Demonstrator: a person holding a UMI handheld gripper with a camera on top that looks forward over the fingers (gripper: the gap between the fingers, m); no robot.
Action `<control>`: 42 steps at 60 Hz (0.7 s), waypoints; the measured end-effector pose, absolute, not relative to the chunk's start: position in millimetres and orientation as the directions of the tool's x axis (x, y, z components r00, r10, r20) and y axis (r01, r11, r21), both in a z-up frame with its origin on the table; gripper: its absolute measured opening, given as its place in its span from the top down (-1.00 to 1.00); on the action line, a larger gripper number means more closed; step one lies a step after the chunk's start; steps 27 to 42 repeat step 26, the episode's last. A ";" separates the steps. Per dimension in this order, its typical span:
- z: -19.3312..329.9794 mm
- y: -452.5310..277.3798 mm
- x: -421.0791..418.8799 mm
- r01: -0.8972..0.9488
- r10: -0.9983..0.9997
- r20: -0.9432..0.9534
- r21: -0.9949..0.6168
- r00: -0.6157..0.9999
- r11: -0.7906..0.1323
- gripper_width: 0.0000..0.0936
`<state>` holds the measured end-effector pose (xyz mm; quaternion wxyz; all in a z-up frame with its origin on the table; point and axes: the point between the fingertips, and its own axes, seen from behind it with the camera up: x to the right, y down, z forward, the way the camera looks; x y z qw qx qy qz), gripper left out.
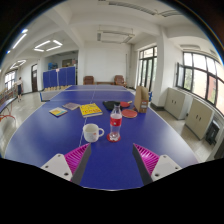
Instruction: Pour water
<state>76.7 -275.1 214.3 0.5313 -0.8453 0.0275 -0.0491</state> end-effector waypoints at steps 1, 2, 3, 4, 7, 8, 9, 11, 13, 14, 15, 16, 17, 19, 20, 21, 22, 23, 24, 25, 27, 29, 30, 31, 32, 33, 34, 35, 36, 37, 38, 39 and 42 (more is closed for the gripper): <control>216.5 -285.8 72.6 0.008 -0.097 0.056 -0.901 0.994 -0.434 -0.83; 218.7 -296.6 68.9 0.012 -0.095 0.059 -0.901 0.994 -0.434 -0.83; 220.8 -307.0 65.7 0.014 -0.095 0.062 -0.901 0.994 -0.434 -0.83; 222.5 -316.8 62.5 0.015 -0.097 0.064 -0.901 0.993 -0.434 -0.83; 224.6 -342.2 50.6 0.019 -0.091 0.065 -0.899 0.994 -0.437 -0.83; 226.0 -351.6 46.7 0.022 -0.087 0.067 -0.899 0.994 -0.438 -0.82; 226.9 -361.0 43.1 0.025 -0.083 0.068 -0.898 0.994 -0.440 -0.82; 229.5 -377.7 37.0 0.024 -0.075 0.064 -0.896 0.995 -0.443 -0.82; 232.2 -391.7 33.1 0.020 -0.074 0.059 -0.896 0.996 -0.443 -0.83; 233.7 -398.2 32.1 0.020 -0.076 0.060 -0.897 0.995 -0.442 -0.83; 235.4 -403.9 31.9 0.022 -0.079 0.064 -0.897 0.995 -0.441 -0.83; 234.6 -402.1 29.3 0.027 -0.084 0.070 -0.898 0.994 -0.439 -0.83; 236.4 -407.5 29.1 0.033 -0.086 0.078 -0.899 0.993 -0.437 -0.83; 237.9 -415.4 26.4 0.045 -0.085 0.091 -0.898 0.992 -0.437 -0.83; 237.8 -419.0 24.5 0.048 -0.082 0.093 -0.898 0.992 -0.438 -0.83; 237.8 -422.2 22.7 0.048 -0.079 0.092 -0.897 0.993 -0.440 -0.82; 237.1 -424.6 22.2 0.048 -0.077 0.090 -0.897 0.993 -0.440 -0.83; 237.2 -427.1 21.3 0.048 -0.076 0.091 -0.896 0.993 -0.441 -0.83; 237.6 -429.5 21.0 0.050 -0.076 0.093 -0.897 0.993 -0.440 -0.83; 238.2 -431.6 20.6 0.053 -0.076 0.096 -0.897 0.992 -0.438 -0.83; 238.8 -433.2 20.0 0.054 -0.076 0.097 -0.898 0.992 -0.436 -0.83; 238.8 -433.2 20.0 0.054 -0.076 0.097 -0.898 0.992 -0.436 -0.83; 238.8 -433.2 20.0 0.054 -0.076 0.097 -0.898 0.992 -0.436 -0.83; 238.8 -433.2 20.0 0.054 -0.076 0.097 -0.898 0.992 -0.436 -0.83; 238.8 -433.2 20.0 0.054 -0.076 0.097 -0.898 0.992 -0.436 -0.83; 238.8 -433.2 20.0 0.054 -0.076 0.097 -0.898 0.992 -0.436 -0.83; 238.8 -433.2 20.0 0.054 -0.076 0.097 -0.898 0.992 -0.436 -0.83; 238.8 -433.2 20.0 0.054 -0.076 0.097 -0.898 0.992 -0.436 -0.83; 238.8 -433.2 20.0 0.054 -0.076 0.097 -0.898 0.992 -0.436 -0.83; 238.8 -433.2 20.0 0.054 -0.076 0.097 -0.898 0.992 -0.436 -0.83; 238.8 -433.2 20.0 0.054 -0.076 0.097 -0.898 0.992 -0.436 -0.83; 238.8 -433.2 20.0 0.054 -0.076 0.097 -0.898 0.992 -0.436 -0.83; 238.8 -433.2 20.0 0.054 -0.076 0.097 -0.898 0.992 -0.436 -0.83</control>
